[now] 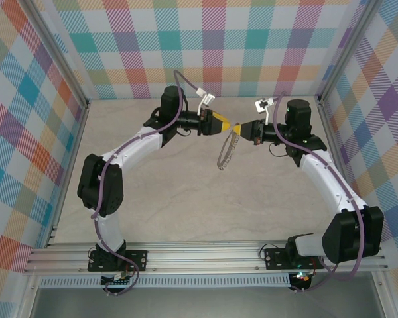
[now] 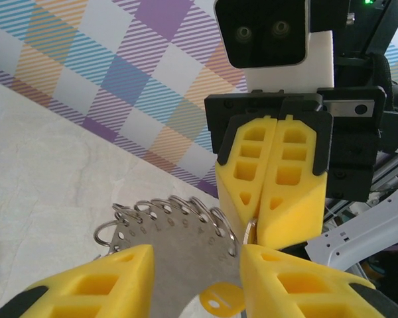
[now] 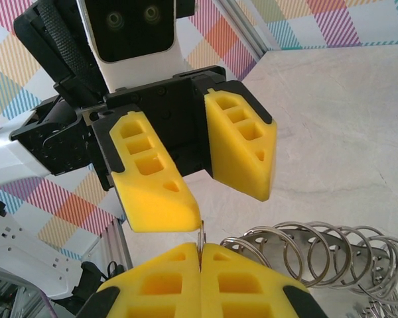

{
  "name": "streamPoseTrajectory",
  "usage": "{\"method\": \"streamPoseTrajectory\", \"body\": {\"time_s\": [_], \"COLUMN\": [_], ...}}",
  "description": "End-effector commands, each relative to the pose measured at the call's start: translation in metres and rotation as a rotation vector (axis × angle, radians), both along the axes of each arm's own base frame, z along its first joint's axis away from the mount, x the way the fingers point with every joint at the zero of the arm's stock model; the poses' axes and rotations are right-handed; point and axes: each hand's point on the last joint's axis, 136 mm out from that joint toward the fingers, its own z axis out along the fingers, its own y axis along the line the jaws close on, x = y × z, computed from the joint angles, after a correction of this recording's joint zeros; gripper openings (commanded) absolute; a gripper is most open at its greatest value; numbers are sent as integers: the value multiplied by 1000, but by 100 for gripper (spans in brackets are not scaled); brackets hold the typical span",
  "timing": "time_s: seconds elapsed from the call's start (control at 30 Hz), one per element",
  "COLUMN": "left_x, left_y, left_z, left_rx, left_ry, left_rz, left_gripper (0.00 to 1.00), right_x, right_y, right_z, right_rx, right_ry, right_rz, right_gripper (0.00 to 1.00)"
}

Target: Put the keys on the keyring

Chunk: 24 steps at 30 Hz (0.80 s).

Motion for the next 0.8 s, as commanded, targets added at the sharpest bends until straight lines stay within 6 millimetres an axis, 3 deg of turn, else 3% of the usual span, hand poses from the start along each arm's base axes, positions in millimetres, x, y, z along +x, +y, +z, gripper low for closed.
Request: {"method": "streamPoseTrajectory", "body": {"time_s": [0.0, 0.77], "left_x": [-9, -20], "left_y": [13, -9], "left_z": [24, 29], "left_rx": [-36, -61], "left_ry": [-69, -67], "left_rz": [2, -56], "left_gripper": [39, 40], "right_x": [-2, -3], "right_y": [-3, 1], "right_z": [14, 10], "right_rx": [21, 52], "right_ry": [-66, -37], "right_rz": [8, 47], "right_gripper": [0, 0]}}
